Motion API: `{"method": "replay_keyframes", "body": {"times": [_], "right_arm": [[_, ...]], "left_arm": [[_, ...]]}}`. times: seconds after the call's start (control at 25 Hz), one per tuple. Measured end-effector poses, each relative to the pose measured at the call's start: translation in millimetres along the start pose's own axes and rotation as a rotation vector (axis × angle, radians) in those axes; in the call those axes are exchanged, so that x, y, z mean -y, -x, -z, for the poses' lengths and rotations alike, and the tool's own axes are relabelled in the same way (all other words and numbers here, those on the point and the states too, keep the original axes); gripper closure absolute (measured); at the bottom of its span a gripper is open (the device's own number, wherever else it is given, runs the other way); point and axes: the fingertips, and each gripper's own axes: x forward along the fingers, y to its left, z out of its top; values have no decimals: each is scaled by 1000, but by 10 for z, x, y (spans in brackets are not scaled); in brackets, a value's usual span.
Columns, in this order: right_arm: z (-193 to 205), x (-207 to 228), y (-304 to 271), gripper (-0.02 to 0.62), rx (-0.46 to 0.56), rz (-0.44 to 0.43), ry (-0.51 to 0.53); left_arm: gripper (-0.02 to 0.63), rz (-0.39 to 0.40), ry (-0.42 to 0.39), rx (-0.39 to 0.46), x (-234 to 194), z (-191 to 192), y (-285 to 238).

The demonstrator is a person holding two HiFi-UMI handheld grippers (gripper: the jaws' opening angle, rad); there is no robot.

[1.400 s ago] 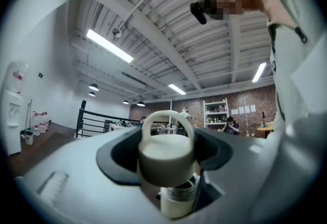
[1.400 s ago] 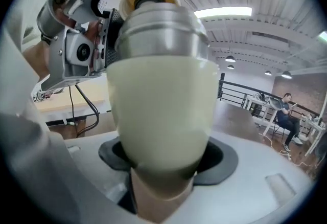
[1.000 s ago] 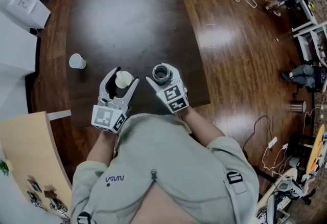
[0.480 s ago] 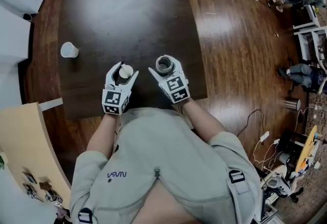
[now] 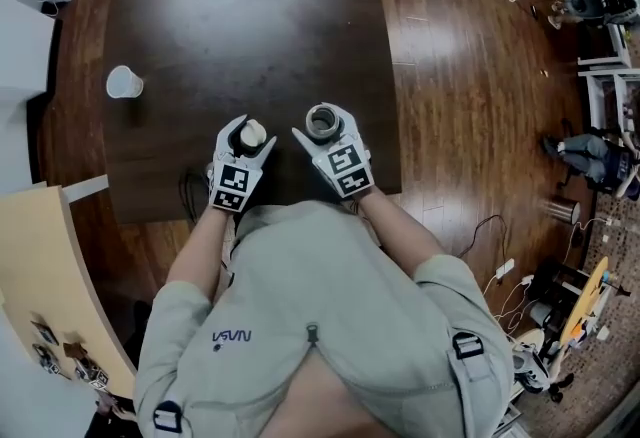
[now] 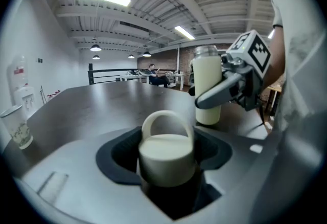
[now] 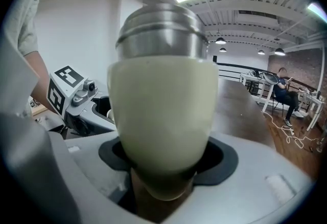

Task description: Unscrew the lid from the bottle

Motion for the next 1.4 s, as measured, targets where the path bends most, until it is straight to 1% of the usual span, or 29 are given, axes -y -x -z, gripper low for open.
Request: {"method": "replay_keyframes", "body": {"times": [0.12, 0.2, 0.28, 0.36, 0.44, 0.52, 0.68, 0.8, 0.92, 0.96, 1.08, 1.16, 1.28, 1.36, 1.4], "right_arm": [[19, -15, -16, 293, 4, -14, 0], [27, -14, -12, 293, 7, -21, -3], [38, -46, 14, 293, 11, -30, -5], [30, -90, 35, 293, 18, -42, 6], [3, -92, 38, 293, 31, -51, 31], [-21, -63, 56, 293, 45, -55, 52], [2, -76, 132, 293, 63, -55, 74], [1, -129, 125, 293, 66, -75, 84], [-13, -160, 114, 277, 58, -117, 72], [-23, -165, 120, 266, 55, -133, 67], [-50, -174, 182, 236, 49, -171, 58], [-36, -171, 263, 229, 43, -187, 54], [33, -115, 429, 225, 37, -188, 39], [81, -25, 565, 226, 43, -168, 17], [104, 25, 636, 227, 50, -152, 4]], "left_arm": [[305, -3, 1, -47, 10, 162, -55], [305, -4, -4, -65, 17, 180, -64], [305, 3, -20, -106, 64, 258, -42], [304, 14, -49, -167, 105, 378, -5], [304, 19, -65, -195, 83, 404, -5], [304, 18, -47, -204, 40, 350, -25], [304, 14, 18, -243, 18, 336, 32], [291, 28, 20, -251, 8, 305, 105], [245, 39, 40, -241, -3, 255, 133], [241, 34, 55, -227, -26, 220, 145], [232, -7, 105, -157, -148, 60, 210], [229, -32, 139, -119, -194, -16, 301], [229, -84, 211, -58, -233, -123, 507], [232, -137, 270, -7, -252, -199, 671], [246, -163, 302, 19, -250, -231, 755]]}}
